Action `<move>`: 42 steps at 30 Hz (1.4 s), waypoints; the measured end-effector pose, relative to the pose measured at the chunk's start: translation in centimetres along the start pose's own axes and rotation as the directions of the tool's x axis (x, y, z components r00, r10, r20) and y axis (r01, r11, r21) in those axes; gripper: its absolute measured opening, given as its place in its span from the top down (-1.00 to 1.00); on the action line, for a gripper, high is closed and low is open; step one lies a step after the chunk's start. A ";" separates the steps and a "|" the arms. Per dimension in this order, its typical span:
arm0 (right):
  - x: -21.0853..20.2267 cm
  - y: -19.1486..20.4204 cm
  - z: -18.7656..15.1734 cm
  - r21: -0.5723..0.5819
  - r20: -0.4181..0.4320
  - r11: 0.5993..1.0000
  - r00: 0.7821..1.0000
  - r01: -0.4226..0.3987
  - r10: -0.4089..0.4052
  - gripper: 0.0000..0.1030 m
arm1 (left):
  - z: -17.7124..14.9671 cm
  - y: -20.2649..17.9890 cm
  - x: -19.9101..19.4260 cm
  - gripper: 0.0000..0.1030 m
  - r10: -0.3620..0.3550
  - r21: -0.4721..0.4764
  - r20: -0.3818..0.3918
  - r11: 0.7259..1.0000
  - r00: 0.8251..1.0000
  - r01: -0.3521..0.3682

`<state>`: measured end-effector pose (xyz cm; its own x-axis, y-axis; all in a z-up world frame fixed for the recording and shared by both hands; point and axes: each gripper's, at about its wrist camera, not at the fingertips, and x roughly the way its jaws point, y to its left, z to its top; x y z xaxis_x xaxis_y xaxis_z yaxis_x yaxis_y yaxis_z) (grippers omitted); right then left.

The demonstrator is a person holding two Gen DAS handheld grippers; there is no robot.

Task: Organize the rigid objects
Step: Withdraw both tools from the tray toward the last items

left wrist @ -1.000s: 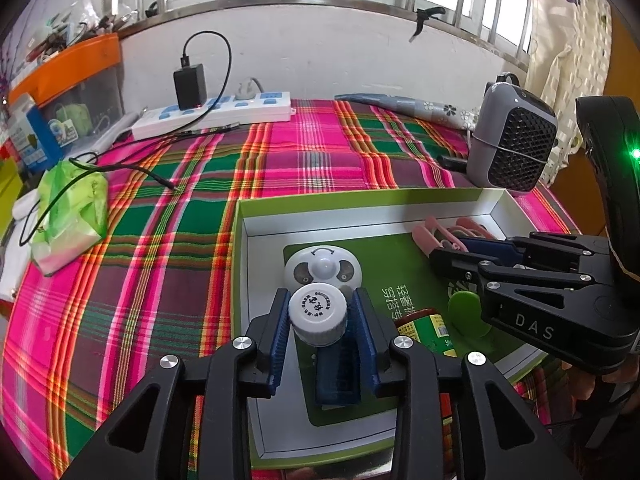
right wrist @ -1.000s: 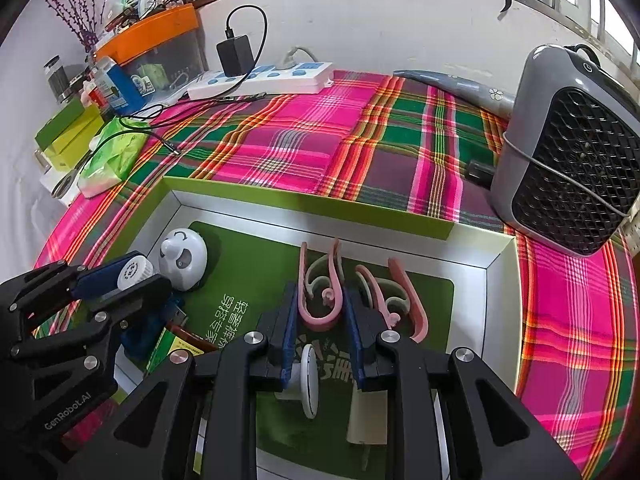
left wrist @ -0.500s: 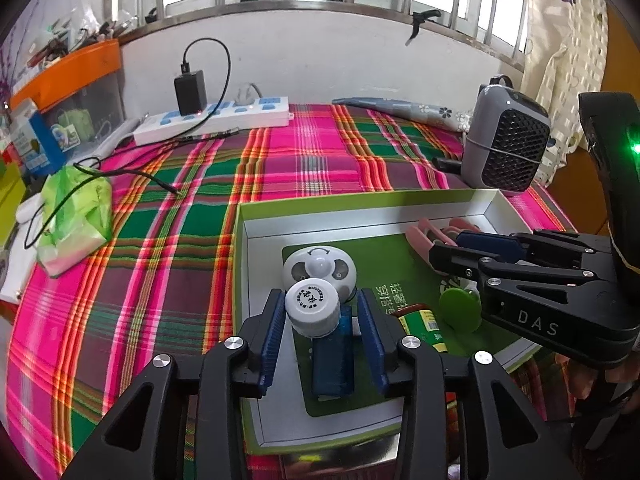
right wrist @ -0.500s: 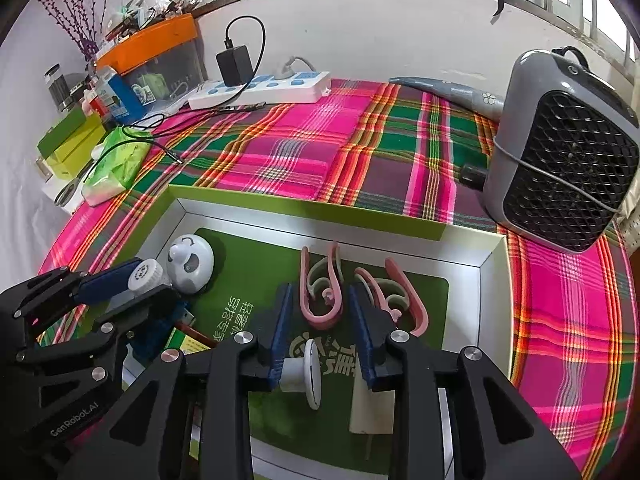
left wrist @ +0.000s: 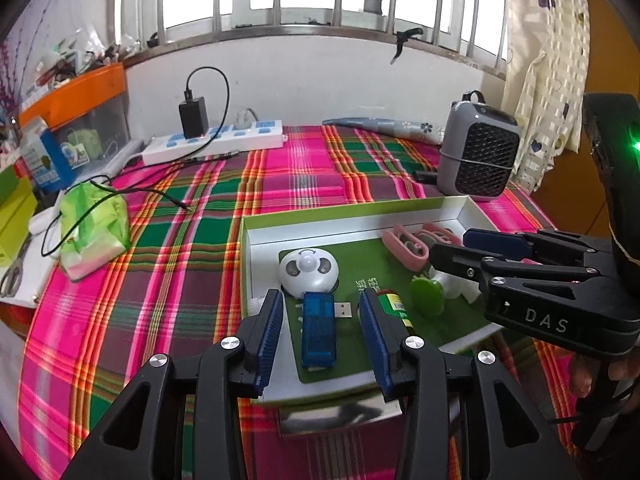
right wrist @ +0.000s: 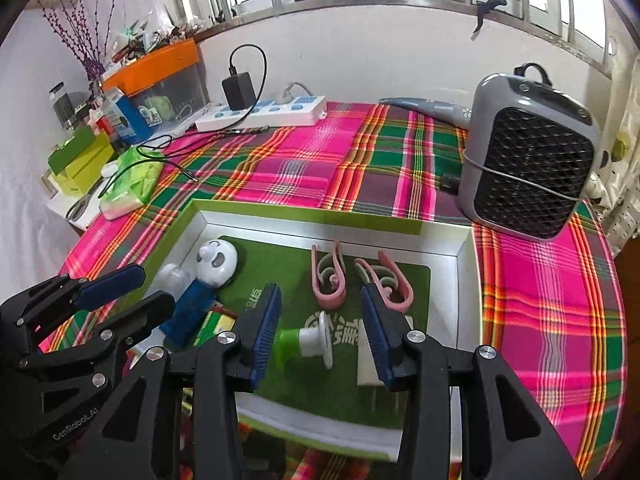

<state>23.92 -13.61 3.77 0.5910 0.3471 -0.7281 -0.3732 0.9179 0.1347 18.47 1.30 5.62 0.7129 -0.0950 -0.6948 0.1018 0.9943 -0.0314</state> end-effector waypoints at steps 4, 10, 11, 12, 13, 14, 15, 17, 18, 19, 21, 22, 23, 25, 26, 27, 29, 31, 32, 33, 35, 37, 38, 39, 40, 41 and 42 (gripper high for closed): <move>-1.4 0.5 -0.6 -0.002 0.023 1.000 1.000 0.002 -0.002 0.17 | -0.4 0.2 -1.2 0.24 -0.007 -0.002 0.015 1.000 1.000 0.007; -3.2 1.0 -1.5 0.002 0.046 1.000 0.999 0.010 -0.010 0.17 | -1.2 1.1 -2.3 0.24 -0.007 -0.025 0.023 1.000 1.000 0.007; -3.4 1.0 -1.6 0.005 0.049 1.000 0.999 0.011 -0.012 0.17 | -1.3 1.3 -2.5 0.24 -0.009 -0.031 0.022 0.999 1.000 0.010; -3.7 1.0 -1.8 0.007 0.052 1.000 0.999 0.012 -0.012 0.17 | -1.5 1.5 -2.7 0.24 -0.010 -0.035 0.023 0.999 1.000 0.010; -3.9 1.0 -2.0 0.008 0.053 1.000 0.999 0.012 -0.012 0.17 | -1.7 1.7 -2.9 0.24 -0.010 -0.040 0.026 0.999 1.000 0.011; -4.1 1.0 -2.2 0.010 0.055 1.000 0.998 0.013 -0.014 0.17 | -1.9 2.0 -3.1 0.24 -0.010 -0.043 0.027 0.999 1.000 0.011; -4.4 1.0 -2.5 0.014 0.057 1.000 0.998 0.014 -0.015 0.17 | -2.1 2.2 -3.3 0.24 -0.008 -0.045 0.026 0.999 1.000 0.009; -4.8 1.1 -3.1 0.021 0.059 1.000 0.998 0.012 -0.013 0.17 | -2.6 2.8 -3.5 0.24 0.000 -0.057 0.020 0.998 1.000 0.001; -5.0 1.1 -3.5 0.027 0.059 1.000 0.998 0.011 -0.013 0.17 | -2.8 3.1 -3.5 0.24 0.004 -0.067 0.016 0.998 1.000 -0.003; -5.2 1.2 -3.8 0.030 0.060 0.999 0.998 0.010 -0.011 0.17 | -3.0 3.5 -3.5 0.24 0.005 -0.076 0.012 0.997 1.000 -0.004; -5.3 1.4 -4.5 0.038 0.056 0.999 0.998 0.006 -0.008 0.17 | -3.5 4.1 -3.7 0.24 0.002 -0.092 0.007 0.996 1.000 -0.001; -5.4 1.6 -4.8 0.038 0.054 0.999 0.998 0.005 -0.007 0.16 | -3.7 4.4 -3.7 0.24 0.001 -0.098 0.004 0.995 1.000 -0.001; -5.4 1.9 -5.2 0.033 0.052 0.999 0.999 0.002 -0.003 0.16 | -3.9 4.6 -3.7 0.24 0.002 -0.102 0.001 0.995 1.000 -0.002; -5.4 2.4 -5.7 0.023 0.047 1.000 0.999 0.001 -0.002 0.16 | -4.3 5.0 -3.6 0.24 0.004 -0.108 -0.009 0.994 1.000 -0.005; -5.5 2.6 -5.9 0.018 0.047 1.000 0.999 0.005 -0.005 0.16 | -4.5 5.2 -3.6 0.24 0.001 -0.111 -0.012 0.994 1.000 -0.002; -5.5 2.9 -6.1 0.013 0.048 1.000 0.999 0.007 -0.007 0.16 | -4.7 5.3 -3.5 0.24 -0.006 -0.111 -0.016 0.994 1.000 0.004; -5.5 3.3 -6.5 0.009 0.045 1.000 0.999 0.007 -0.008 0.16 | -5.0 5.5 -3.2 0.24 -0.029 -0.112 -0.031 0.993 0.999 0.025; -5.6 3.6 -7.0 0.010 0.042 1.000 0.999 0.003 -0.003 0.15 | -5.2 5.4 -2.5 0.24 -0.068 -0.113 -0.056 0.992 0.996 0.062; -5.6 3.6 -7.2 0.014 0.040 1.000 0.999 0.001 -0.002 0.15 | -5.3 5.4 -2.3 0.24 -0.079 -0.116 -0.062 0.991 0.995 0.071; -5.6 3.7 -7.5 0.021 0.037 1.000 0.999 0.001 -0.002 0.15 | -5.4 5.3 -2.1 0.24 -0.094 -0.113 -0.067 0.990 0.993 0.086; -5.6 3.8 -7.9 0.029 0.032 1.000 0.999 -0.005 0.004 0.14 | -5.5 4.9 -1.4 0.24 -0.127 -0.105 -0.082 0.987 0.989 0.118; -5.6 4.0 -8.3 0.030 0.023 1.000 1.000 -0.006 0.006 0.14 | -5.5 4.7 -0.7 0.24 -0.150 -0.110 -0.103 0.984 0.983 0.139; -5.5 4.2 -8.5 0.026 0.021 1.000 1.000 -0.002 0.002 0.14 | -5.5 4.5 -0.5 0.24 -0.161 -0.113 -0.109 0.982 0.981 0.149; -5.5 4.5 -8.7 0.017 0.018 1.000 1.000 0.008 -0.008 0.14 | -5.5 4.4 -0.2 0.24 -0.171 -0.114 -0.115 0.981 0.978 0.158; -5.5 4.7 -8.8 0.009 0.017 1.000 1.000 0.016 -0.016 0.14 | -5.5 4.3 -0.1 0.24 -0.177 -0.117 -0.119 0.980 0.977 0.163; -5.4 5.2 -8.8 -0.008 0.019 1.000 0.999 0.029 -0.028 0.14 | -5.5 4.2 -0.2 0.24 -0.185 -0.113 -0.115 0.978 0.976 0.172; -5.4 5.4 -8.8 -0.015 0.020 0.999 0.999 0.035 -0.035 0.14 | -5.5 4.1 -0.3 0.24 -0.191 -0.108 -0.112 0.978 0.975 0.180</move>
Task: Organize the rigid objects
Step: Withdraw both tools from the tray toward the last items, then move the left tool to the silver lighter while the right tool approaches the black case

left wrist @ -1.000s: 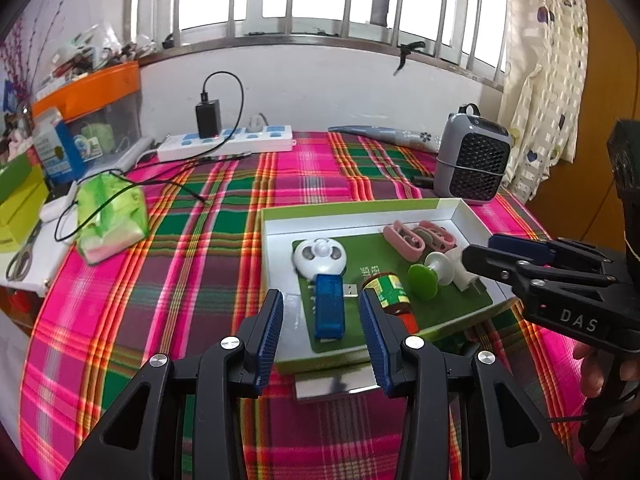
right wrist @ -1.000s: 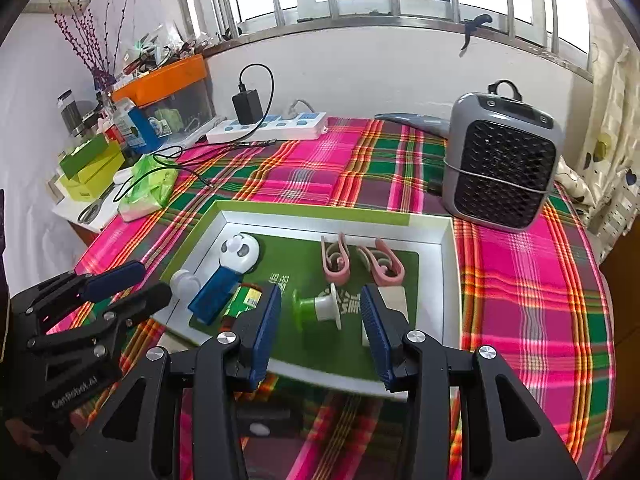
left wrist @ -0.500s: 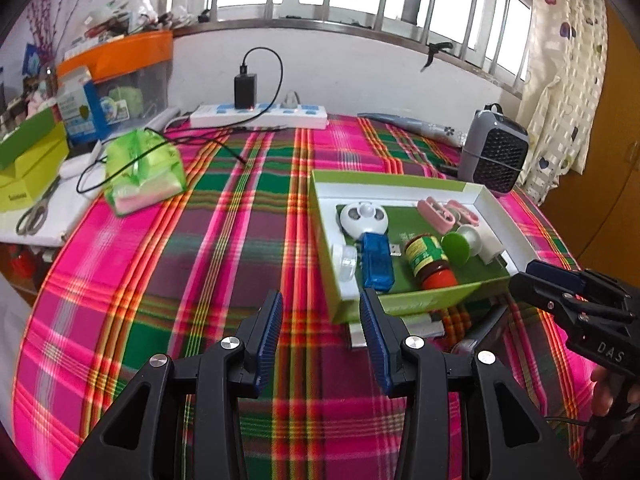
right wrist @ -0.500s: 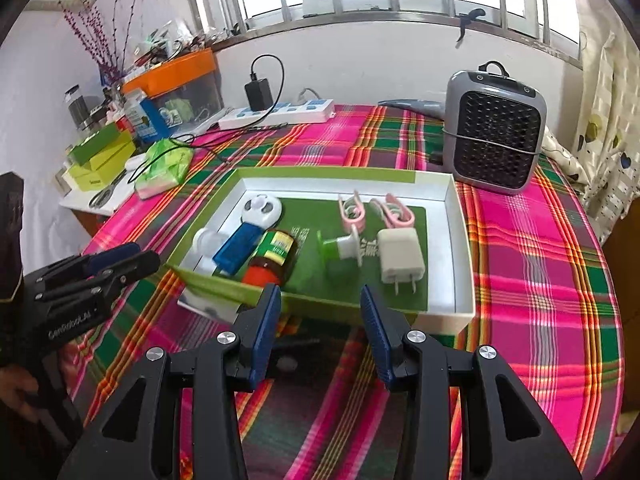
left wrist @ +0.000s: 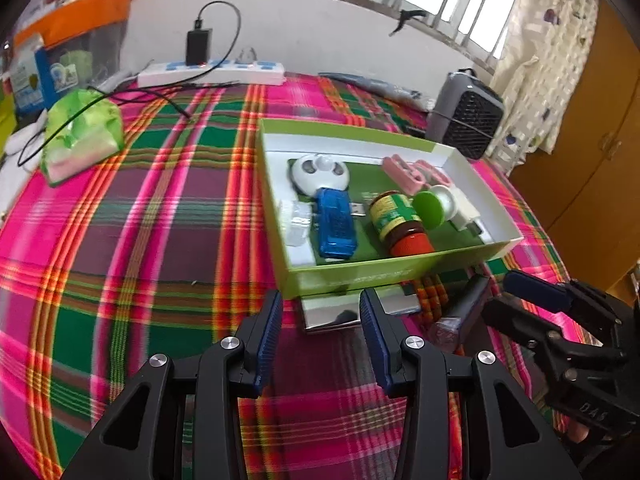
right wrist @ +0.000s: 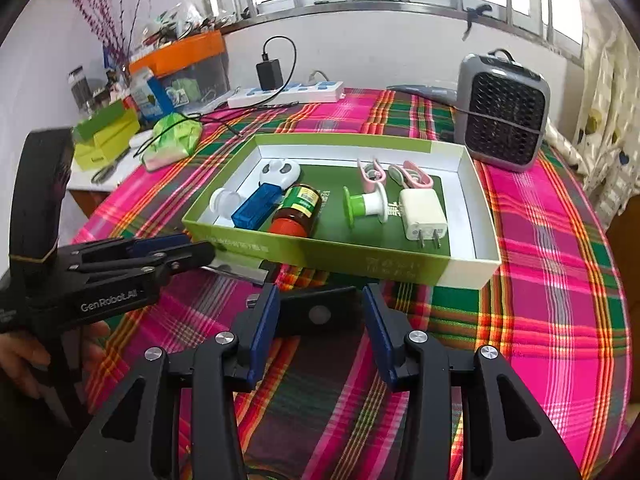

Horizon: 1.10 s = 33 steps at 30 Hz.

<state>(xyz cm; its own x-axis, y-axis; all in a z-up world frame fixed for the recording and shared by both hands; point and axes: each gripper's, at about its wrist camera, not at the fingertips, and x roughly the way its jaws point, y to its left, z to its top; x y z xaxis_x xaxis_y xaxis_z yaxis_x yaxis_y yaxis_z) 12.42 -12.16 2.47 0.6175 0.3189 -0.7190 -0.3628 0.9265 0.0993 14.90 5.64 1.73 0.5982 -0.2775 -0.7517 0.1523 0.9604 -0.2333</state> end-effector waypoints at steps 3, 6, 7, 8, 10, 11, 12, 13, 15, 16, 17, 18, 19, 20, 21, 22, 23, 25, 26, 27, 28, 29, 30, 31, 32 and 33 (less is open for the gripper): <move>0.1 0.6 0.2 -0.011 0.008 1.000 1.000 0.007 -0.007 0.13 | 0.0 0.2 -0.2 0.23 -0.030 -0.008 -0.001 1.000 1.000 0.030; 0.4 1.0 0.3 -0.016 0.008 1.000 1.000 0.026 -0.026 0.12 | -0.2 0.2 -0.4 0.23 -0.085 -0.020 -0.005 0.996 0.996 0.085; 0.4 1.1 0.3 -0.016 0.009 0.999 0.999 0.037 -0.036 0.11 | -0.3 -0.1 -0.5 0.23 -0.087 -0.008 -0.006 0.996 0.996 0.087; 0.6 1.1 0.3 -0.016 0.007 0.998 0.999 0.053 -0.053 0.08 | -0.4 -0.3 -0.6 0.23 -0.089 0.006 -0.006 0.996 0.996 0.089; 0.6 1.1 0.3 -0.016 0.003 0.998 0.998 0.064 -0.063 0.07 | -0.6 -0.7 -0.8 0.23 -0.103 0.021 -0.006 0.994 0.995 0.104; 0.7 1.1 0.3 -0.017 0.000 0.998 0.998 0.066 -0.066 0.07 | -0.7 -0.8 -0.8 0.23 -0.106 0.024 -0.007 0.994 0.994 0.106; 0.7 1.1 0.3 -0.019 -0.003 0.997 0.998 0.069 -0.069 0.07 | -0.8 -0.8 -0.9 0.23 -0.109 0.025 -0.008 0.994 0.994 0.109; 0.7 1.1 0.3 -0.020 -0.004 0.997 0.997 0.072 -0.072 0.07 | -0.9 -0.9 -1.0 0.23 -0.115 0.026 -0.011 0.993 0.993 0.116; 0.8 1.0 0.4 -0.019 -0.010 0.997 0.997 0.080 -0.080 0.07 | -1.3 -1.0 -1.0 0.23 -0.134 0.027 -0.022 0.991 0.991 0.135; 0.8 1.0 0.3 -0.018 -0.011 0.996 0.997 0.082 -0.083 0.07 | -1.5 -1.1 -1.0 0.23 -0.143 0.032 -0.031 0.989 0.989 0.144; 0.9 1.0 0.3 -0.018 -0.015 0.996 0.996 0.083 -0.083 0.07 | -1.7 -1.3 -0.9 0.23 -0.144 0.041 -0.041 0.988 0.989 0.146; 0.9 0.9 0.3 -0.019 -0.019 0.996 0.996 0.082 -0.083 0.07 | -1.8 -1.5 -1.0 0.23 -0.139 0.048 -0.044 0.989 0.989 0.141; 0.9 0.9 0.2 -0.019 -0.018 0.997 0.997 0.081 -0.081 0.07 | -1.9 -1.5 -1.1 0.23 -0.132 0.054 -0.038 0.990 0.991 0.134; 0.8 0.8 0.2 -0.019 -0.019 0.996 0.996 0.085 -0.085 0.07 | -1.8 -1.4 -1.3 0.23 -0.128 0.053 -0.033 0.990 0.991 0.130; 0.8 0.8 0.2 -0.016 -0.020 0.996 0.996 0.091 -0.091 0.07 | -1.8 -1.2 -1.5 0.23 -0.124 0.049 -0.026 0.991 0.992 0.125; 0.7 0.7 0.2 -0.012 -0.020 0.995 0.995 0.096 -0.096 0.07 | -1.7 -0.9 -1.7 0.23 -0.118 0.042 -0.017 0.992 0.993 0.118; 0.6 0.7 0.2 -0.007 -0.017 0.995 0.995 0.095 -0.095 0.07 | -1.6 -0.5 -2.0 0.23 -0.107 0.031 -0.003 0.994 0.994 0.107; 0.5 0.9 0.3 -0.005 -0.010 0.996 0.996 0.089 -0.089 0.07 | -1.6 0.3 -2.5 0.23 -0.095 0.012 0.014 0.995 0.995 0.095; 0.5 1.2 0.4 -0.011 -0.004 0.996 0.996 0.084 -0.084 0.07 | -1.5 0.8 -2.5 0.23 -0.084 -0.001 0.017 0.996 0.996 0.084; 0.5 1.5 0.5 -0.022 -0.001 0.996 0.997 0.082 -0.082 0.07 | -1.5 1.2 -2.5 0.23 -0.072 -0.013 0.018 0.997 0.997 0.072; 0.7 1.8 0.5 -0.031 0.001 0.996 0.997 0.083 -0.083 0.07 | -1.4 1.6 -2.5 0.23 -0.062 -0.027 0.017 0.998 0.998 0.062; 0.8 2.2 0.6 -0.044 0.002 0.996 0.997 0.082 -0.082 0.07 | -1.3 2.0 -2.5 0.23 -0.058 -0.042 0.017 0.997 0.998 0.059; 1.0 2.5 0.6 -0.053 0.003 0.995 0.997 0.080 -0.080 0.07 | -1.2 2.2 -2.5 0.23 -0.062 -0.052 0.019 0.997 0.998 0.063; 1.2 2.7 0.6 -0.064 0.000 0.995 0.997 0.080 -0.080 0.07 | -1.1 2.3 -2.4 0.23 -0.070 -0.054 0.020 0.996 0.997 0.071; 1.5 2.9 0.6 -0.075 -0.006 0.993 0.996 0.092 -0.093 0.06 | -1.0 2.3 -2.3 0.23 -0.082 -0.052 0.021 0.995 0.996 0.083; 1.4 3.0 0.5 -0.080 0.001 0.992 0.995 0.099 -0.099 0.06 | -0.9 2.3 -2.1 0.23 -0.084 -0.050 0.015 0.995 0.996 0.085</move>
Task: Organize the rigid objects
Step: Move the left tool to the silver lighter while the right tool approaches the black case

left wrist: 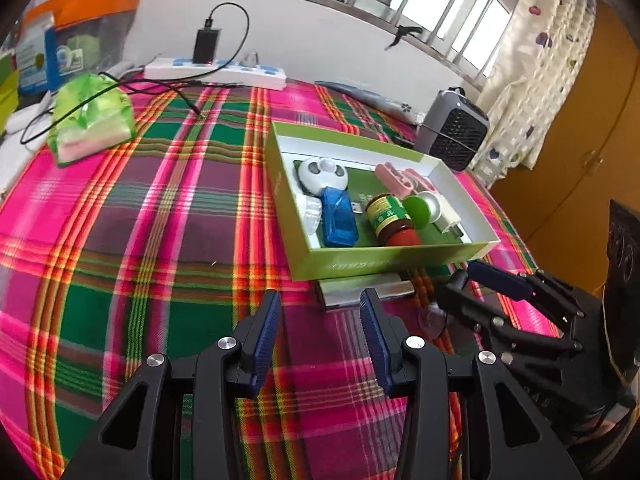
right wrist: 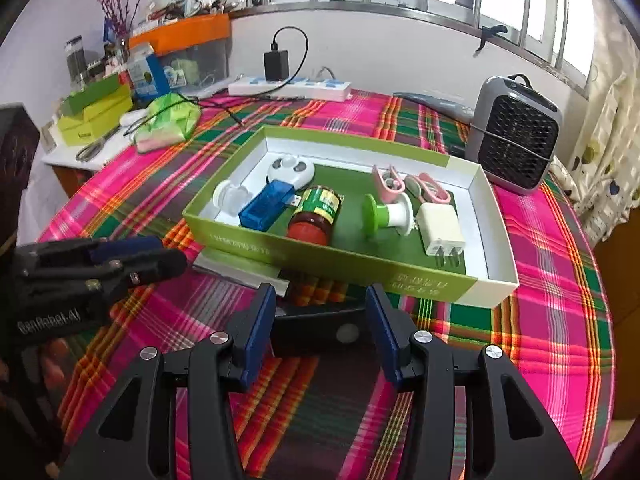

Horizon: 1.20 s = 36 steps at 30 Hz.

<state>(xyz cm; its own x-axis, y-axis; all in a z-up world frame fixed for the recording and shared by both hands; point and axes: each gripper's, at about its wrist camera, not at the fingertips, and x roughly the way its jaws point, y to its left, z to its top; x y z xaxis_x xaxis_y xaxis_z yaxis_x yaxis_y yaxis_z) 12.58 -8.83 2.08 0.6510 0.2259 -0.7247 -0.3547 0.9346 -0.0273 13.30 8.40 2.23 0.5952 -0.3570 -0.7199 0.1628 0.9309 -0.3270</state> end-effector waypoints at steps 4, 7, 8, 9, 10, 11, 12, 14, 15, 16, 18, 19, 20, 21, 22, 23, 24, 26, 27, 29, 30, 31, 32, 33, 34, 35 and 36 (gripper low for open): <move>-0.3 0.3 -0.5 -0.034 -0.006 0.999 1.000 0.028 -0.028 0.06 | 0.2 -0.7 1.1 0.23 0.001 0.024 -0.026 1.000 1.000 0.000; -0.5 0.0 -1.1 -0.051 -0.012 0.996 0.997 0.072 -0.072 0.06 | 0.1 -1.4 1.6 0.23 -0.014 0.048 -0.039 0.999 0.999 0.015; -0.6 -0.1 -1.2 -0.044 -0.019 0.996 0.997 0.072 -0.072 0.06 | 0.1 -1.6 1.7 0.23 -0.016 0.056 -0.042 0.998 0.999 0.019; -0.6 -0.4 -1.4 -0.032 -0.025 0.997 0.997 0.068 -0.069 0.06 | 0.1 -1.7 1.8 0.23 -0.020 0.060 -0.044 0.998 0.999 0.022; -0.7 -0.6 -1.6 -0.024 -0.031 0.998 0.997 0.065 -0.066 0.06 | 0.1 -1.8 1.8 0.23 -0.022 0.061 -0.045 0.998 0.999 0.024; -0.7 -0.7 -1.9 -0.020 -0.036 0.998 0.997 0.067 -0.068 0.06 | 0.1 -1.8 1.8 0.23 -0.023 0.065 -0.046 0.998 0.999 0.026; -0.8 -1.0 -2.2 -0.016 -0.042 0.997 0.996 0.074 -0.075 0.06 | 0.1 -1.9 1.8 0.23 -0.024 0.066 -0.047 0.997 0.999 0.027; -0.9 -1.3 -2.7 -0.007 -0.050 0.997 0.996 0.079 -0.079 0.05 | 0.1 -1.9 1.9 0.23 -0.024 0.069 -0.050 0.997 0.998 0.028; -1.1 -1.6 -3.1 0.001 -0.053 0.997 0.995 0.079 -0.079 0.05 | 0.1 -2.0 1.9 0.23 -0.025 0.072 -0.052 0.997 0.998 0.029; -1.3 -1.9 -3.5 0.010 -0.057 0.997 0.995 0.083 -0.082 0.06 | 0.0 -2.1 1.9 0.23 -0.025 0.075 -0.052 0.997 0.998 0.029; -1.5 -2.4 -3.9 0.021 -0.065 0.996 0.994 0.090 -0.088 0.05 | -0.1 -2.4 1.9 0.23 -0.031 0.086 -0.056 0.996 0.998 0.036; -1.7 -2.8 -4.3 0.031 -0.070 0.995 0.993 0.096 -0.094 0.05 | -0.2 -2.6 2.0 0.23 -0.032 0.091 -0.058 0.995 0.998 0.037; -1.8 -3.1 -4.5 0.038 -0.073 0.994 0.993 0.100 -0.097 0.05 | -0.3 -2.9 2.0 0.23 -0.033 0.100 -0.060 0.994 0.998 0.039; -1.9 -3.4 -4.6 0.045 -0.077 0.994 0.992 0.104 -0.100 0.05 | -0.4 -3.1 2.0 0.23 -0.036 0.106 -0.064 0.993 0.997 0.043; -2.0 -3.8 -4.8 0.054 -0.081 0.993 0.991 0.109 -0.105 0.05 | -0.6 -3.4 2.0 0.23 -0.042 0.114 -0.068 0.992 0.997 0.049; -2.0 -4.1 -4.9 0.062 -0.085 0.991 0.990 0.116 -0.110 0.05 | -0.7 -3.6 2.0 0.23 -0.046 0.119 -0.070 0.991 0.996 0.054; -2.0 -4.4 -5.0 0.070 -0.088 0.990 0.990 0.121 -0.114 0.05 | -0.9 -4.0 2.0 0.23 -0.054 0.128 -0.075 0.990 0.996 0.063; -2.1 -5.0 -5.2 0.086 -0.092 0.988 0.989 0.125 -0.117 0.05 | -1.1 -4.5 2.1 0.23 -0.060 0.138 -0.080 0.988 0.995 0.071; -2.1 -5.2 -5.3 0.093 -0.094 0.988 0.989 0.126 -0.117 0.05 | -1.3 -4.9 2.1 0.23 -0.067 0.144 -0.083 0.986 0.994 0.079; -2.1 -5.5 -5.4 0.101 -0.096 0.987 0.988 0.127 -0.117 0.05 | -1.5 -5.5 2.0 0.23 -0.079 0.155 -0.088 0.984 0.993 0.092; -2.1 -5.6 -5.4 0.104 -0.097 0.987 0.988 0.126 -0.116 0.05 | -1.6 -5.8 2.0 0.23 -0.084 0.162 -0.092 0.982 0.992 0.098; -2.2 -5.6 -5.4 0.104 -0.097 0.987 0.989 0.124 -0.114 0.05 | -1.8 -6.1 2.0 0.23 -0.086 0.172 -0.097 0.980 0.992 0.102; -2.1 -5.6 -5.4 0.101 -0.099 0.987 0.989 0.122 -0.112 0.05 | -2.0 -6.5 2.0 0.23 -0.089 0.186 -0.103 0.977 0.991 0.108; -2.1 -5.6 -5.4 0.096 -0.101 0.988 0.989 0.120 -0.110 0.05 | -2.1 -6.8 1.9 0.23 -0.090 0.200 -0.106 0.974 0.990 0.110; -2.0 -5.6 -5.4 0.092 -0.102 0.989 0.989 0.118 -0.108 0.05 | -2.3 -7.2 1.8 0.23 -0.081 0.219 -0.105 0.970 0.991 0.102; -2.0 -5.6 -5.4 0.088 -0.103 0.990 0.989 0.113 -0.103 0.05 | -2.3 -7.4 1.7 0.23 -0.066 0.238 -0.099 0.967 0.993 0.088; -2.0 -5.6 -5.4 0.087 -0.103 0.990 0.990 0.109 -0.100 0.05 | -2.3 -7.6 1.6 0.23 -0.045 0.258 -0.087 0.964 0.995 0.066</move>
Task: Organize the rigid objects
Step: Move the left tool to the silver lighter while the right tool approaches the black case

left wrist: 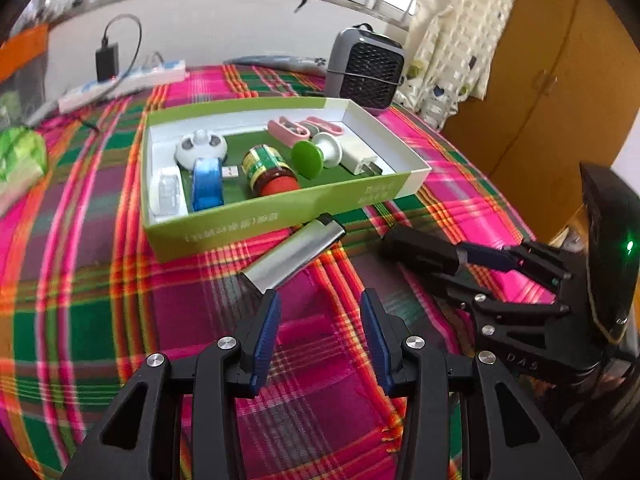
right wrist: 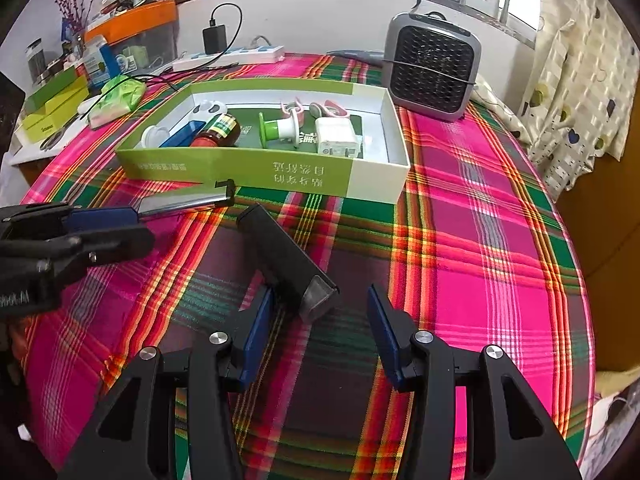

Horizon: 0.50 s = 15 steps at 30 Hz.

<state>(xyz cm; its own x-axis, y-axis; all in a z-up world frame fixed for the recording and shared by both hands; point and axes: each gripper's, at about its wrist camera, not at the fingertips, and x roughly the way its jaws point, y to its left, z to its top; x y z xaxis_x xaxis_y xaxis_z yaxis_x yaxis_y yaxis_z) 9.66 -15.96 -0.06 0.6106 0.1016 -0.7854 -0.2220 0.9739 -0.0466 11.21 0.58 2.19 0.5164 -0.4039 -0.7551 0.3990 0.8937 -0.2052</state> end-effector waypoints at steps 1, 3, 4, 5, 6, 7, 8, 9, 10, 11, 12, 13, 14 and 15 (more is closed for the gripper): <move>0.0 0.0 0.0 -0.003 0.001 1.000 1.000 -0.003 0.003 0.05 | 0.1 0.0 -0.1 0.23 0.021 0.012 0.005 1.000 1.000 -0.021; 0.0 0.0 0.1 -0.014 0.008 1.000 1.000 -0.015 0.015 0.05 | 0.6 0.3 -0.3 0.23 0.057 0.020 0.015 0.998 0.998 -0.057; 0.0 0.0 0.2 -0.019 0.009 1.000 1.000 -0.018 0.018 0.05 | 0.8 0.5 -0.2 0.23 0.056 0.017 0.016 0.998 0.998 -0.057; -0.1 0.1 0.2 -0.027 0.011 0.999 1.000 -0.019 0.019 0.05 | 1.0 0.7 0.0 0.23 0.050 0.016 0.013 0.999 0.999 -0.050; -0.1 0.1 0.2 -0.032 0.015 0.999 1.000 -0.019 0.019 0.05 | 1.3 0.9 0.3 0.23 0.042 0.017 0.004 0.999 0.999 -0.042; -0.2 0.1 0.3 -0.036 0.018 0.999 1.000 -0.021 0.021 0.05 | 1.5 1.1 0.7 0.23 0.032 0.017 -0.007 0.999 0.999 -0.032; -0.2 0.1 0.3 -0.037 0.020 0.999 0.999 -0.025 0.025 0.05 | 1.7 1.2 1.0 0.23 0.032 0.015 -0.016 0.999 0.999 -0.031; -0.2 0.0 0.3 -0.037 0.021 0.999 0.999 -0.029 0.030 0.05 | 1.9 1.2 1.3 0.23 0.034 0.019 -0.020 0.999 0.999 -0.034; -0.2 0.0 0.3 -0.038 0.020 0.999 0.999 -0.033 0.034 0.05 | 2.0 0.9 1.4 0.22 0.033 0.032 -0.019 0.999 0.999 -0.033; -0.2 0.0 0.3 -0.038 0.020 0.999 0.999 -0.035 0.036 0.05 | 2.2 0.8 1.6 0.22 0.032 0.039 -0.022 0.999 0.999 -0.031; -0.2 0.0 0.3 -0.038 0.020 0.999 0.999 -0.037 0.037 0.05 | 2.3 0.7 1.7 0.22 0.026 0.040 -0.023 0.999 0.999 -0.026; -0.2 0.0 0.3 -0.038 0.020 0.999 0.999 -0.039 0.040 0.05 | 2.5 0.7 1.8 0.22 0.017 0.042 -0.026 0.999 1.000 -0.016; -0.2 0.0 0.4 -0.038 0.021 0.998 0.999 -0.042 0.043 0.05 | 2.5 0.5 1.9 0.22 0.016 0.049 -0.029 0.999 0.999 -0.014; -0.1 -0.1 0.4 -0.038 0.021 0.998 0.999 -0.043 0.044 0.05 | 2.6 0.3 2.0 0.22 0.024 0.058 -0.030 0.998 0.999 -0.022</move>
<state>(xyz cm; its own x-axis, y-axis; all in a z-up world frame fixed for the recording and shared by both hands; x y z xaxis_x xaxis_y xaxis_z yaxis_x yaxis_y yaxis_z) 9.90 -15.97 0.30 0.6159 0.1487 -0.7736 -0.2772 0.9601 -0.0361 14.31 -0.42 2.20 0.5031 -0.3763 -0.7780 0.4306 0.8897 -0.1519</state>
